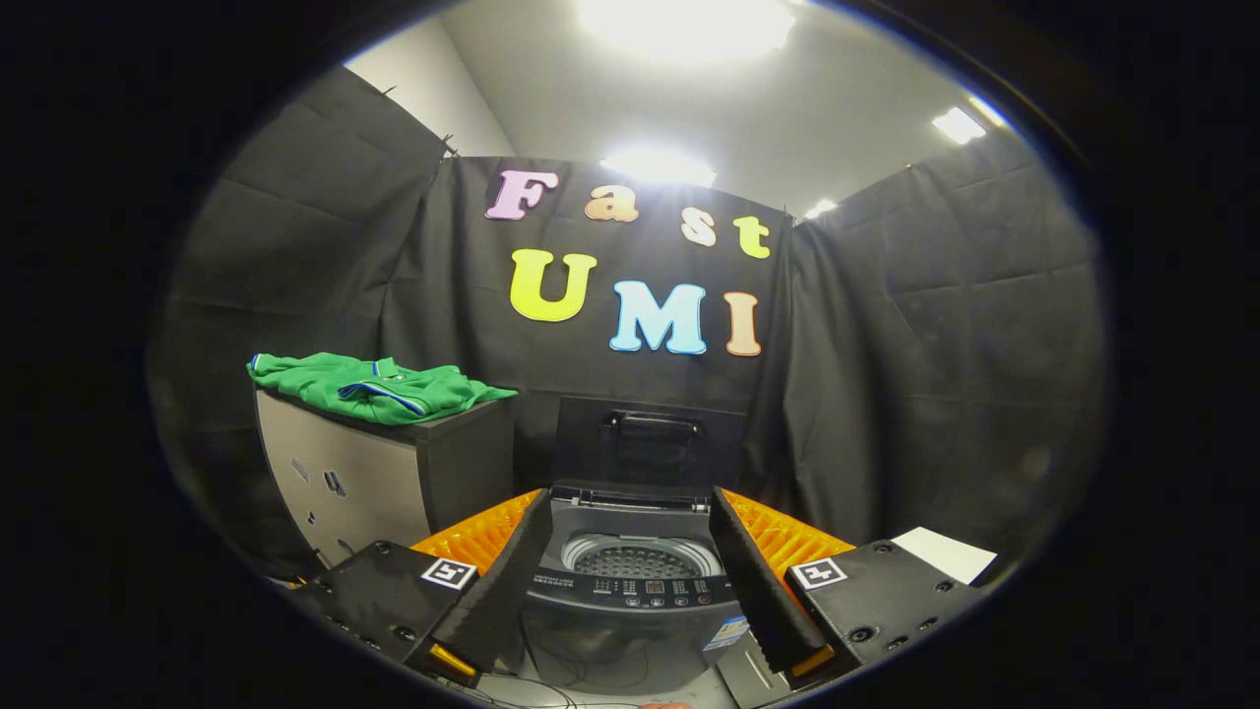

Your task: Put the clothes into the washing machine and then close the washing machine lid.

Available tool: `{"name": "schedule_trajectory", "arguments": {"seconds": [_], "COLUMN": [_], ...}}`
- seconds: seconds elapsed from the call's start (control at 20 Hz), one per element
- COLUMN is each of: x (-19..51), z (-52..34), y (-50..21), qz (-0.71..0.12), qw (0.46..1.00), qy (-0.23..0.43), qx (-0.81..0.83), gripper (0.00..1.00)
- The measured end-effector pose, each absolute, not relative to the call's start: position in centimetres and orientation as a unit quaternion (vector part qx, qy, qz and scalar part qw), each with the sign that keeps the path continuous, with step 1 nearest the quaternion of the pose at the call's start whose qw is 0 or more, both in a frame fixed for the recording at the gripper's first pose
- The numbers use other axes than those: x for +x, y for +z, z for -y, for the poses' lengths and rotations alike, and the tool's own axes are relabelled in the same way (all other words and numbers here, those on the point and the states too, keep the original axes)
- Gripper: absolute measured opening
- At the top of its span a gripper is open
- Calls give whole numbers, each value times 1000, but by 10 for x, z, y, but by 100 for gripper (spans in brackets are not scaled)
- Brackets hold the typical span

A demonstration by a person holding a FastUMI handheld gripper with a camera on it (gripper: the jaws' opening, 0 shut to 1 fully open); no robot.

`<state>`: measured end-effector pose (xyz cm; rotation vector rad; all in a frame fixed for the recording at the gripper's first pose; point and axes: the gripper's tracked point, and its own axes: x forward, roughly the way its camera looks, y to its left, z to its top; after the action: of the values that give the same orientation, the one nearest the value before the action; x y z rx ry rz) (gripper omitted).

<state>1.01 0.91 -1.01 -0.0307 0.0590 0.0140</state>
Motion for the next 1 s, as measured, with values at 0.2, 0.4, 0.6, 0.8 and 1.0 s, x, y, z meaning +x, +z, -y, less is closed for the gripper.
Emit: {"name": "schedule_trajectory", "arguments": {"seconds": [0.2, 0.4, 0.6, 0.8, 1.0], "x": [12, 17, 26, 38, 57], "z": [-9, -12, -16, -28, -39], "y": [-7, 3, 26, 49, 75], "qz": [-32, -29, -13, -7, 11], "qw": [999, 999, 1000, 999, 999], "qy": [9, 12, 18, 35, 49], "qx": [-14, -4, 4, 24, 14], "gripper": [100, 100, 100, 100, 100]}}
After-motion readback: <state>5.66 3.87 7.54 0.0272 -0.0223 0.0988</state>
